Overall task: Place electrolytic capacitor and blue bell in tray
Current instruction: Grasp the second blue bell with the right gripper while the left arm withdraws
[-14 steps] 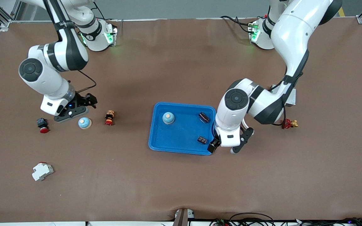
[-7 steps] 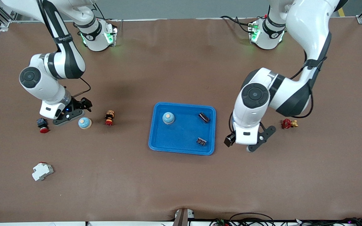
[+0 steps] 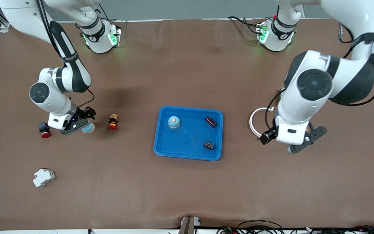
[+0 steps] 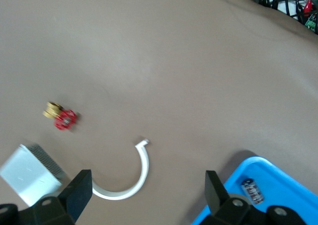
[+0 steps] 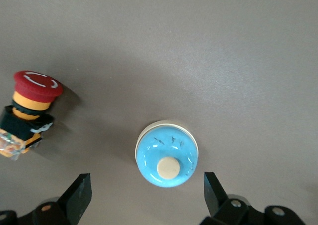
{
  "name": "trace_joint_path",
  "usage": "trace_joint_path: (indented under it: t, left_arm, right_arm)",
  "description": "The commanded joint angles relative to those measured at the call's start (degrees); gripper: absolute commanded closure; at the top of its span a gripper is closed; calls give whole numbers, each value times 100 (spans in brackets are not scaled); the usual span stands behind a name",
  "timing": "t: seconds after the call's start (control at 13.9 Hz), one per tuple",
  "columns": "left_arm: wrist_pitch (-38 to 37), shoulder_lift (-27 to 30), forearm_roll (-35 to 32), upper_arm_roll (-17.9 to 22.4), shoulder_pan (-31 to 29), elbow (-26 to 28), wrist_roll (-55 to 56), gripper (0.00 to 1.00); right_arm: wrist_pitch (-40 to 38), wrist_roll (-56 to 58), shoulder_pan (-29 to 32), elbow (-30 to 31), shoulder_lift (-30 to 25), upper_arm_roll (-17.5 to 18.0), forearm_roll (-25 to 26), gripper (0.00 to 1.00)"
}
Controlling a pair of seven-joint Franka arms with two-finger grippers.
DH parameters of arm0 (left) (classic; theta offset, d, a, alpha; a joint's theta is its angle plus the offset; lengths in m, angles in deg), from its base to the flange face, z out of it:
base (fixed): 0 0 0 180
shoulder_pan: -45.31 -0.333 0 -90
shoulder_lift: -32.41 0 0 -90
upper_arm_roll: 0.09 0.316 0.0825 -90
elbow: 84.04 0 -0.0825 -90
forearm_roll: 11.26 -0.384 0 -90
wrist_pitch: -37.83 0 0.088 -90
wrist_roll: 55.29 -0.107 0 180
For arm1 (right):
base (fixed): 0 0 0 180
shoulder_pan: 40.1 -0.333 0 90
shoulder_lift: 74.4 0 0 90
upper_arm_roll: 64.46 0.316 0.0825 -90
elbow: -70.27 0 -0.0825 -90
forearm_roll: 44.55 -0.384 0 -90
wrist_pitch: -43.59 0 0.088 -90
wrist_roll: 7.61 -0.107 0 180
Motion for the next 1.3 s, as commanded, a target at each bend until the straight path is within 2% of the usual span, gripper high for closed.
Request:
trace_joint_path:
  t: [0.0, 0.5, 0.94, 1.08, 1.22]
  left_arm:
    - [-318, 444, 131, -27, -361, 142, -983, 0]
    - [-767, 1121, 702, -18, -1108, 142, -2629, 0]
    - [-1137, 1639, 798, 52, -1110, 159, -3175, 0]
    - [-1391, 1860, 860, 270, -961, 177, -3228, 0]
    - [-1611, 2027, 947, 805, -549, 177, -3639, 0]
  right_arm:
    - [99, 77, 185, -53, 143, 92, 65, 0]
    - [81, 59, 282, -378, 529, 100, 38, 0]
    - [81, 59, 273, -537, 767, 109, -6, 0]
    - [81, 59, 282, -537, 811, 118, -14, 0]
    - [90, 59, 274, -537, 829, 118, -14, 0]
